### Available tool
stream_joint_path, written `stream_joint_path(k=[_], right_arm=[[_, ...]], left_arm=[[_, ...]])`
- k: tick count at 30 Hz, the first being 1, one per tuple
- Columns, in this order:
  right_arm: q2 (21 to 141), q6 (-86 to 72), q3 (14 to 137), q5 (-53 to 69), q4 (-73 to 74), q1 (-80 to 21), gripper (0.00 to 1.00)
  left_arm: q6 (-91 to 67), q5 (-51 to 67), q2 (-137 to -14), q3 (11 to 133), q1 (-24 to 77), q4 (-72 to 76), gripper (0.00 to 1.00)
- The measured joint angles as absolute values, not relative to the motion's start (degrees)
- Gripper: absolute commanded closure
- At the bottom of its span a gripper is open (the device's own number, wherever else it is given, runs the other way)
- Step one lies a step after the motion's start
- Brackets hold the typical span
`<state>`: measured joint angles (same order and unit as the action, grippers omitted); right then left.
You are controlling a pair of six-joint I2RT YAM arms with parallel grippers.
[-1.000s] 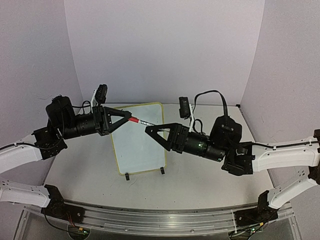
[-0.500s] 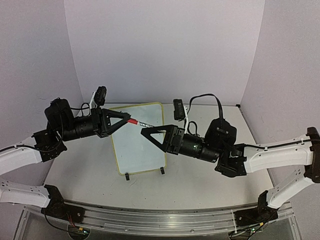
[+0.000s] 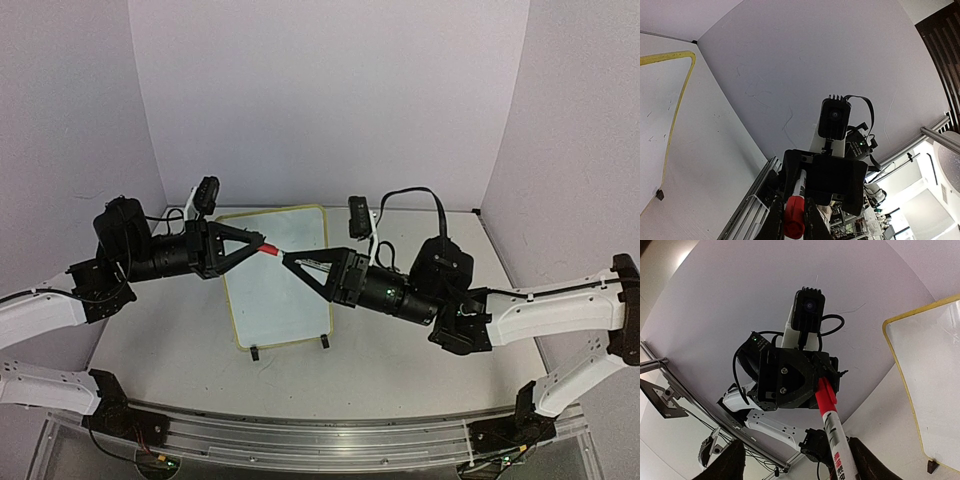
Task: Write a sentence on the whiteboard
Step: Pass from the left arm to the right
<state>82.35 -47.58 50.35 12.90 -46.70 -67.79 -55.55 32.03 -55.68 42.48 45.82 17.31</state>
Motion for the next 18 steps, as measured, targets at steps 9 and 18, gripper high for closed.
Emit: stream_joint_path(k=[9,18], right_arm=[[82.3,-47.1,50.3,11.7,-46.6,-67.8,0.51],[82.3,-46.9,50.3,10.3,-46.5,-67.7,0.71]], left_arm=[[-55.5,32.9,-55.7,42.8,45.8,16.5,1.0],[-55.4,33.5,-55.7,43.1,45.8,16.4,1.0]])
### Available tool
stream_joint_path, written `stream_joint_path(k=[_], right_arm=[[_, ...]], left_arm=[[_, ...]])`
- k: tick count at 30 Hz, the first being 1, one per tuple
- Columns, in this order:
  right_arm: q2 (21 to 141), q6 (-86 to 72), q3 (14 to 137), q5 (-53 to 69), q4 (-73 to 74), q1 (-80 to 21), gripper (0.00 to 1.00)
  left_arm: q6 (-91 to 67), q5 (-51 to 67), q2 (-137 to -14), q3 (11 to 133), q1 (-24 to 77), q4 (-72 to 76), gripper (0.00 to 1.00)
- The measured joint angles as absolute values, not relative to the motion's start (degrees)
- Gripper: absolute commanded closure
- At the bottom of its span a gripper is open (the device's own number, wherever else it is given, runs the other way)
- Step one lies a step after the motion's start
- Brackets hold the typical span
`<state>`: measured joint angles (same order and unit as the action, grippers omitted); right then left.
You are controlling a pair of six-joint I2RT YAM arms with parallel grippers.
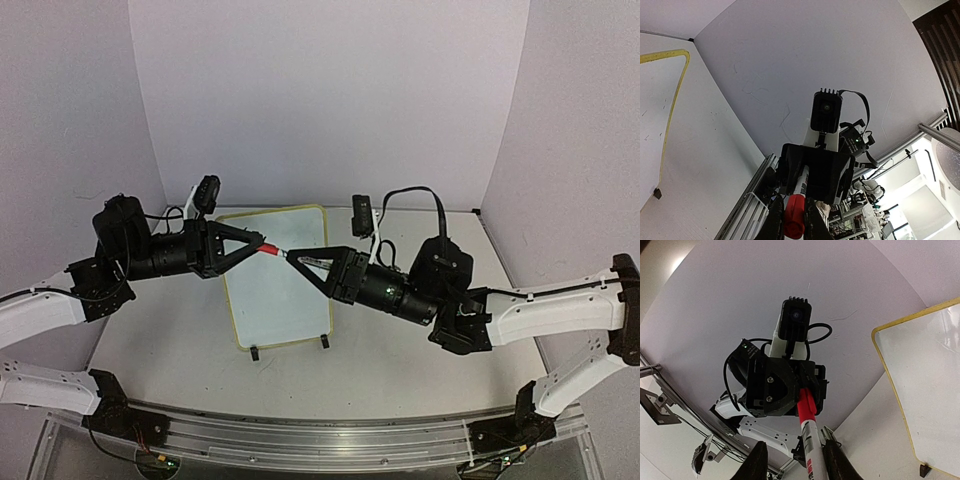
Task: Write a sentence on the whiteboard
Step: Pass from the left arm to the right, then open the pen cap from the whiteboard marker.
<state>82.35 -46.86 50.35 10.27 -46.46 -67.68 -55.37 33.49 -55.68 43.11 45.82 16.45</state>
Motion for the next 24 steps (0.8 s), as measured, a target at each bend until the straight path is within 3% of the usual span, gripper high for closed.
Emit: stream_joint_path(k=[10,14,24], right_arm=[[82.3,-47.2,50.2,8.4,-46.2,-67.5,0.86],[82.3,-47.3,50.0,8.2,-46.3,-67.5,0.99],[82.1,-48.3,47.7,7.2,-48.7,-67.6,1.0]], left_arm=[[-55.4,34.4,-55.7,43.2,45.8,16.5,1.0],[-55.4,34.4,-55.7,43.2,45.8,16.5,1.0],[-55.4,31.7,-55.2,43.2,46.7,14.9,1.0]])
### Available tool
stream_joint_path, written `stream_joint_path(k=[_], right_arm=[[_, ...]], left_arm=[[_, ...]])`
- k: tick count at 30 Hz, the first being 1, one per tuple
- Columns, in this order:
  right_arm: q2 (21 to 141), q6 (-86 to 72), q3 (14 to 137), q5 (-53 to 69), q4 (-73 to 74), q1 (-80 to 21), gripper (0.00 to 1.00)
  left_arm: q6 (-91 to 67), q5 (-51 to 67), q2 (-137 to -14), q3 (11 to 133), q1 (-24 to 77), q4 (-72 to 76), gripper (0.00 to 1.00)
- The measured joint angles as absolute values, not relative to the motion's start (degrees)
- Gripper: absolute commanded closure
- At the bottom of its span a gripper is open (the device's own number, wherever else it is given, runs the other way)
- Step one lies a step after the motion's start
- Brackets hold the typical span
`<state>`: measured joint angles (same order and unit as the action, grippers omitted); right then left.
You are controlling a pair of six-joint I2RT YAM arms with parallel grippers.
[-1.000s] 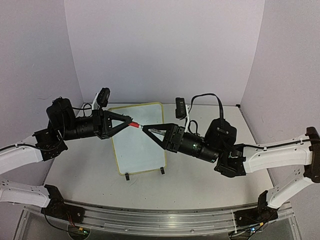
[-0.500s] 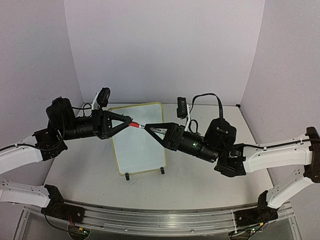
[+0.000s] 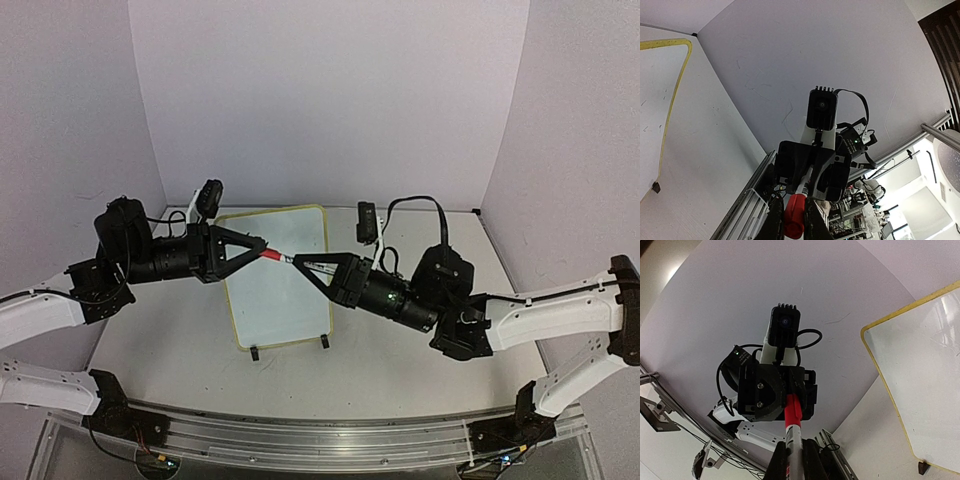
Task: Write a sentence on the whiteboard
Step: Open the pen cap from the whiteboard marker, then place the pen cap at the center of the board.
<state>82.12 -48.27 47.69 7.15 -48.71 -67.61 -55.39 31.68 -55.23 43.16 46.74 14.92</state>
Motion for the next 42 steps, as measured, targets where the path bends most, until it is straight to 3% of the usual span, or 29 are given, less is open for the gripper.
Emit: stream_joint_path(k=[11,20,29,36,42], right_arm=[[71.1,-48.4,37.5,3.8,-48.5,-65.9,1.0],[59.0,-43.1,39.4,5.0,-31.5,-62.2,1.0],[57.9,-38.9,43.9,7.2,-17.2,-58.3,1.0],[58.9,-38.4,43.8,7.7,-14.9,-58.3,1.0],[60.7,-38.3,43.8,8.6,-14.9,-58.3,1.0]], left_arm=[[-50.7,13.6,-45.2,45.5,46.0,8.2,1.0],[-41.2,17.9,-47.9,47.4,46.0,-9.7,1.0],[-37.5,18.2,-50.0,35.0,47.0,-20.0,1.0],[-42.0,13.6,-44.3,24.4,47.3,-17.7,1.0],[-47.3,9.1,-46.5,23.1,47.3,-20.5,1.0]])
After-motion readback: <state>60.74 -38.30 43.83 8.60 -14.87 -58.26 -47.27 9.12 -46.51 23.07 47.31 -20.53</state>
